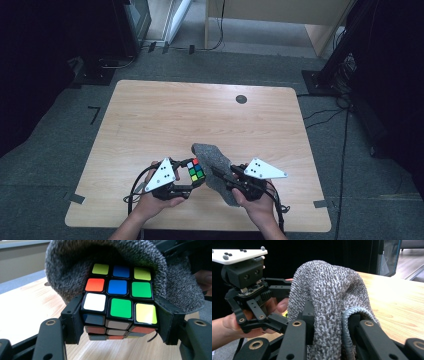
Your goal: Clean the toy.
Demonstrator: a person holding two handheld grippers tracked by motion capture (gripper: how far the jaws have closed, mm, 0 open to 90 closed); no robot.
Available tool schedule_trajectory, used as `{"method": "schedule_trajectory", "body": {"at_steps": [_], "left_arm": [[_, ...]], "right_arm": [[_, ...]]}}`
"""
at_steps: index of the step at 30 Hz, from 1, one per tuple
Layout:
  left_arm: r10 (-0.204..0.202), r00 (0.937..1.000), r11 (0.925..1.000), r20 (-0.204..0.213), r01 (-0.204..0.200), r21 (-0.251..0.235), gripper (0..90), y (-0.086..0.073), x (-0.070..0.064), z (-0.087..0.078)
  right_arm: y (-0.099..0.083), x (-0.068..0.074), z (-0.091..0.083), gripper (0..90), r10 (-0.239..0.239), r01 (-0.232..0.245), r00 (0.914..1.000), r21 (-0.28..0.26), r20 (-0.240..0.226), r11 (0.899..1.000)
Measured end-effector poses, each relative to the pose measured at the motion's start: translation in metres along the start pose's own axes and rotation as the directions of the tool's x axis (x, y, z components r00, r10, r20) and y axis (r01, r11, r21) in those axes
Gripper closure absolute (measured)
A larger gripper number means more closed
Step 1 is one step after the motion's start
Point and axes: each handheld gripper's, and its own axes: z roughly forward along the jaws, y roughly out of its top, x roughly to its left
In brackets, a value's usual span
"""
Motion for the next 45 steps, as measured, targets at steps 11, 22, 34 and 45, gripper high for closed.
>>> {"method": "schedule_trajectory", "body": {"at_steps": [11, 22, 34, 45], "left_arm": [[-0.009, 0.9999, 0.9999, 0.004, 0.009, 0.008, 34.1, -0.001, -0.001, 0.003], [-0.013, 0.9998, 0.9998, 0.013, 0.013, 0.017, 34.0, -0.003, 0.003, 0.002], [0.001, 1.0000, 1.0000, 0.005, -0.001, -0.004, 34.1, 0.002, 0.002, -0.002], [0.026, 0.9994, 0.9996, -0.022, -0.026, 0.015, 34.1, 0.004, -0.001, -0.002]], "right_arm": [[-0.002, -0.001, -0.001, 70.6, 0.004, -0.004, 1.0000, 0.008, 0.004, 1.000], [-0.011, -0.013, 0.005, 70.3, 0.012, -0.013, 0.9996, 0.051, 0.026, 0.999], [-0.011, -0.010, 0.002, 69.7, -0.009, 0.008, 0.9998, 0.039, 0.021, 0.999], [-0.008, -0.008, 0.001, 68.8, 0.006, -0.006, 0.9999, 0.016, -0.013, 1.000]]}}
